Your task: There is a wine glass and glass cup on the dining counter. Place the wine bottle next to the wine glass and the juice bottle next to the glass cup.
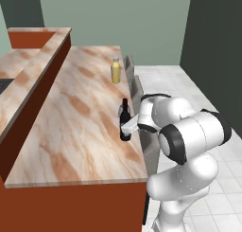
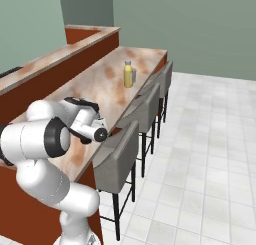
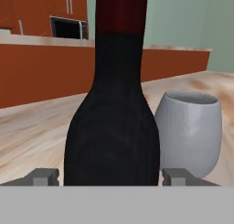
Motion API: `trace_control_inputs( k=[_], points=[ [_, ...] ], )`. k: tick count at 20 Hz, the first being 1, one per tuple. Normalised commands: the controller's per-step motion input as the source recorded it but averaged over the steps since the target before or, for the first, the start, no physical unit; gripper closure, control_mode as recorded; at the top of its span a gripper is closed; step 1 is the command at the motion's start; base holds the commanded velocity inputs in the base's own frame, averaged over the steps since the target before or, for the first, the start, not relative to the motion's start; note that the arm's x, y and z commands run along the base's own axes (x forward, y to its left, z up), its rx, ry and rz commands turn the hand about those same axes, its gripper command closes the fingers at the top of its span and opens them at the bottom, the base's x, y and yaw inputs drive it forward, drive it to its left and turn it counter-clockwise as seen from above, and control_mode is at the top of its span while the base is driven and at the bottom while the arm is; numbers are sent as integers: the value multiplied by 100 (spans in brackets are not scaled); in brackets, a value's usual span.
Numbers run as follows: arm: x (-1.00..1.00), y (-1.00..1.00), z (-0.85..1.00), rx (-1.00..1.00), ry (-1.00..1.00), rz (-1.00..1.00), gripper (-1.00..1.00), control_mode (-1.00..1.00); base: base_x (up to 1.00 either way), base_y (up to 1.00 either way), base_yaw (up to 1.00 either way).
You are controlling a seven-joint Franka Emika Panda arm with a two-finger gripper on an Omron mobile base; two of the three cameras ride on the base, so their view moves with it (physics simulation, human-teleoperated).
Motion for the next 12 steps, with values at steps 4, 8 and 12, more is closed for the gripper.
trace_control_inputs(
  k=[4,8,12],
  points=[
    [-12,7,-29,0,-5,0,100,-100,0,0,0],
    [-17,8,-33,-1,-3,0,-100,-100,0,0,0],
    [-16,3,-33,-1,0,0,-100,-100,0,0,0]
  ],
)
